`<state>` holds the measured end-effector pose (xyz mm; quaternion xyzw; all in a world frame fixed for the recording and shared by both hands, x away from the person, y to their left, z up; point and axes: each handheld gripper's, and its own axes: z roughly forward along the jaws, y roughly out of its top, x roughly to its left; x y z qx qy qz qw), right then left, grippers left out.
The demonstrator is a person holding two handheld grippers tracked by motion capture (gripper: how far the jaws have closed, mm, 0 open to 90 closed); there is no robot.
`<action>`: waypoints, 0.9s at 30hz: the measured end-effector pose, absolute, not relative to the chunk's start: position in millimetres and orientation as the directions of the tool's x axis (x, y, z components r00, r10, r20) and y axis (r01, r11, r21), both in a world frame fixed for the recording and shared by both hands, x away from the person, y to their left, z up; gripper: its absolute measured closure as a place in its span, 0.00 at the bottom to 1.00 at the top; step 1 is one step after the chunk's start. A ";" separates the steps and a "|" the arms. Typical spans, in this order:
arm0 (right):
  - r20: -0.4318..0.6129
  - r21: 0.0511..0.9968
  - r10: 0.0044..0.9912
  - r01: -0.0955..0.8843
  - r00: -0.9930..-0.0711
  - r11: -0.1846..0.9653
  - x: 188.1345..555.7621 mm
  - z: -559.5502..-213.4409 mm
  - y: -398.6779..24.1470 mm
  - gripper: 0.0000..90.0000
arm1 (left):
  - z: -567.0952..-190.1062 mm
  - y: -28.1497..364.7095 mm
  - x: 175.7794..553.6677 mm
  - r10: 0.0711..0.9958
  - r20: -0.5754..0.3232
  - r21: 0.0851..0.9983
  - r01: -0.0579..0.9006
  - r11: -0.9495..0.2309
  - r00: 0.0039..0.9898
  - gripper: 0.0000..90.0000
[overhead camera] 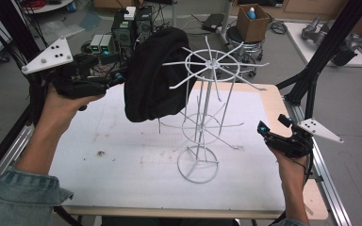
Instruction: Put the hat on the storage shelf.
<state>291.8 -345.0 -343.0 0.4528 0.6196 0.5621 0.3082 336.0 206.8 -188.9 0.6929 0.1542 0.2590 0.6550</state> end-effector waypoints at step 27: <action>0.118 0.977 0.908 0.212 -0.401 -0.033 293.2 -343.4 -342.6 0.14 | -267.3 272.3 318.5 0.800 0.050 0.999 -0.019 -0.047 0.597 0.28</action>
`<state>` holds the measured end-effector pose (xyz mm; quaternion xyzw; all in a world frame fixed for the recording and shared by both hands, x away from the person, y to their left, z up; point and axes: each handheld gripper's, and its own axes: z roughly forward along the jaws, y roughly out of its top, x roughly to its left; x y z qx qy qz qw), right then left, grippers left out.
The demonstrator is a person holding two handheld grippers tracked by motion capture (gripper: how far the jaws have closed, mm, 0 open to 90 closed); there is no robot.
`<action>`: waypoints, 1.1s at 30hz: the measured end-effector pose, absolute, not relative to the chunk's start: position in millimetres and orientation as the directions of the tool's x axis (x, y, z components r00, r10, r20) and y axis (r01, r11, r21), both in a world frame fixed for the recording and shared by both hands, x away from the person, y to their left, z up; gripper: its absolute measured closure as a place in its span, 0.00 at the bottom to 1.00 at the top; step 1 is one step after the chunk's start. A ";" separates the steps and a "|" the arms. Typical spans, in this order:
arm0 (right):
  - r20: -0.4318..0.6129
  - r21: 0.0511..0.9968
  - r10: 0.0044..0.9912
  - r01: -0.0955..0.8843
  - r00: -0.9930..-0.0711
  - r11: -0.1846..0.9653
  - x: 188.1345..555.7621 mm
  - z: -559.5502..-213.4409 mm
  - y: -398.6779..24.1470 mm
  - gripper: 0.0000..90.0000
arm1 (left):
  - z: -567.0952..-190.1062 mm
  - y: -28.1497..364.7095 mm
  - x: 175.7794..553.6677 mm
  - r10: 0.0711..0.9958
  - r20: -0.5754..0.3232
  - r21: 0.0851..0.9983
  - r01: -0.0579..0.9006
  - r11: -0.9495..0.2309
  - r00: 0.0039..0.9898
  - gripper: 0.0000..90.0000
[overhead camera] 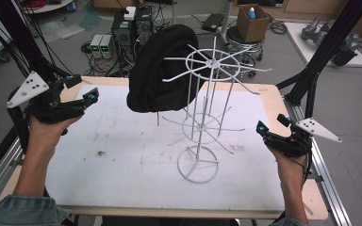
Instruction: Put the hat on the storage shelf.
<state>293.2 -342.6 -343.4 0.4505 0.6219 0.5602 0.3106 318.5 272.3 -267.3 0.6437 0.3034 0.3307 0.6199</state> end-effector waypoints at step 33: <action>0.110 0.972 0.906 0.233 -0.409 -0.012 297.0 -349.4 -333.6 0.14 | -362.8 297.3 315.4 0.898 0.021 0.990 0.115 -0.079 0.440 0.26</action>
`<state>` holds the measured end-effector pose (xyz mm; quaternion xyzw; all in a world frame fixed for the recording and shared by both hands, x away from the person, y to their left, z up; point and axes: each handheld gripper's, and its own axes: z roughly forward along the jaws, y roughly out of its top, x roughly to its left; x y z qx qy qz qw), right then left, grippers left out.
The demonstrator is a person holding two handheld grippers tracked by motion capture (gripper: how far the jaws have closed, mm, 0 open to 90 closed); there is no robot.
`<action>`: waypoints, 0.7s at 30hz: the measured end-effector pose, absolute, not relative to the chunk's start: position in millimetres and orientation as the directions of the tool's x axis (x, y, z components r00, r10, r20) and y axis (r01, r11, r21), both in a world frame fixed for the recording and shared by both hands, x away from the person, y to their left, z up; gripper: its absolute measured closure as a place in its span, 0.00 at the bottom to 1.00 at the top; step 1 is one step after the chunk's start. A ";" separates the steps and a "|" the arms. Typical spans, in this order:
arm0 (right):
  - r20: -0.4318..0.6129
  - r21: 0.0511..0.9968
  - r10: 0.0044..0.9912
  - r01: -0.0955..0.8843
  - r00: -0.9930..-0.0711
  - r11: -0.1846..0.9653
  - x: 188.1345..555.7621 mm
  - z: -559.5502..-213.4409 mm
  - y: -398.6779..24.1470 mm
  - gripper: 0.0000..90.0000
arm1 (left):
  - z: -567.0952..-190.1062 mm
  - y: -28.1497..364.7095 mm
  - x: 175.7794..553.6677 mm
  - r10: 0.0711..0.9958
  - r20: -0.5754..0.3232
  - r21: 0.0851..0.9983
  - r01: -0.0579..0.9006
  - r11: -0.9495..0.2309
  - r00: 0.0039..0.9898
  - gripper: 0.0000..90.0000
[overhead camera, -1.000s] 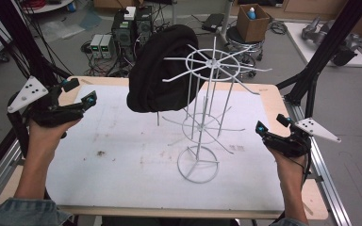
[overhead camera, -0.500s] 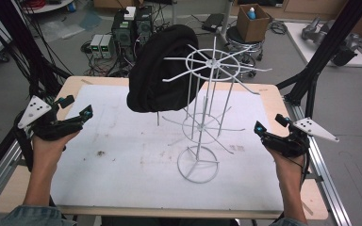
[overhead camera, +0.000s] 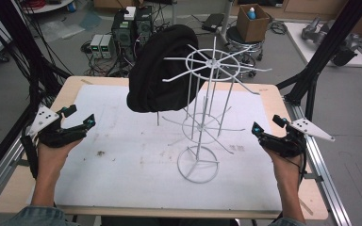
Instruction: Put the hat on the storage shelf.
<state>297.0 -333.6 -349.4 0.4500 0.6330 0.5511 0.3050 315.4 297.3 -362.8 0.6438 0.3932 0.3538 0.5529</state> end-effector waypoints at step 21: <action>0.105 0.967 0.900 0.255 -0.423 0.007 300.6 -356.9 -325.6 0.14 | -375.0 299.5 316.2 0.903 0.014 0.985 0.149 -0.087 0.429 0.26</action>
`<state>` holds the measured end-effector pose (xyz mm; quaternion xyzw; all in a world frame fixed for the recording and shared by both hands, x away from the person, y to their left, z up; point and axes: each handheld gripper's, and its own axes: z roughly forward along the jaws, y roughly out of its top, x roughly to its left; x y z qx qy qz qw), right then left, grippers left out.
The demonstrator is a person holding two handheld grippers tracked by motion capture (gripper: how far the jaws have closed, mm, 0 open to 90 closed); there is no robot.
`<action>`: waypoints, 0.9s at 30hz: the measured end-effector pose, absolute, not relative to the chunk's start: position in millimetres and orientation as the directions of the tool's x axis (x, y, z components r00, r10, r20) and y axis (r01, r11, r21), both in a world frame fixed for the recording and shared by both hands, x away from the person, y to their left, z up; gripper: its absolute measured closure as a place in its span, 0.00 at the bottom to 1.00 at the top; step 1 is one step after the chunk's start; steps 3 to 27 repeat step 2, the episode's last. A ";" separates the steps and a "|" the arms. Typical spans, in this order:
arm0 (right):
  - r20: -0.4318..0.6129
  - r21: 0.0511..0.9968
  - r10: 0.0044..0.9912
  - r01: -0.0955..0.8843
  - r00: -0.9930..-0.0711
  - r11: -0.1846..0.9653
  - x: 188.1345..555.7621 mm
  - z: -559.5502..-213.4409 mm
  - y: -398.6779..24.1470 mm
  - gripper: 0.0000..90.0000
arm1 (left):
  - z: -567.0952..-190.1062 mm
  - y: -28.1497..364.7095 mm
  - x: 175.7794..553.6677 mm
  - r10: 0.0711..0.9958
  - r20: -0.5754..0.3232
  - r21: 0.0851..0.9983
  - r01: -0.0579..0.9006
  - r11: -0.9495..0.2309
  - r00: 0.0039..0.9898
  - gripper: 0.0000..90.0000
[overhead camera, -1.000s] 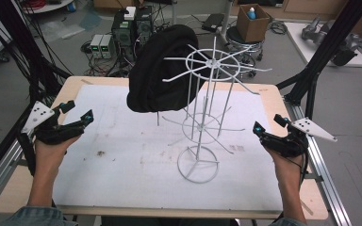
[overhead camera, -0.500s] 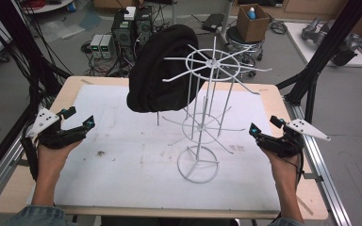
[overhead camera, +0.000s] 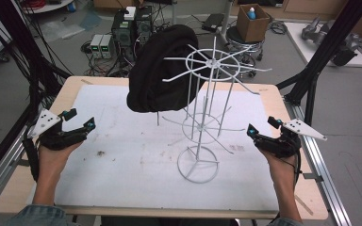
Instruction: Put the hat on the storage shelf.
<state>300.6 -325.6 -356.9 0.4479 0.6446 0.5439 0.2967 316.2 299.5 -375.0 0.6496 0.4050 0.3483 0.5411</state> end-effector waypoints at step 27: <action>0.107 0.967 0.900 0.255 -0.423 0.005 300.7 -356.8 -325.6 0.14 | -375.6 299.6 316.7 0.904 0.016 0.984 0.153 -0.090 0.428 0.26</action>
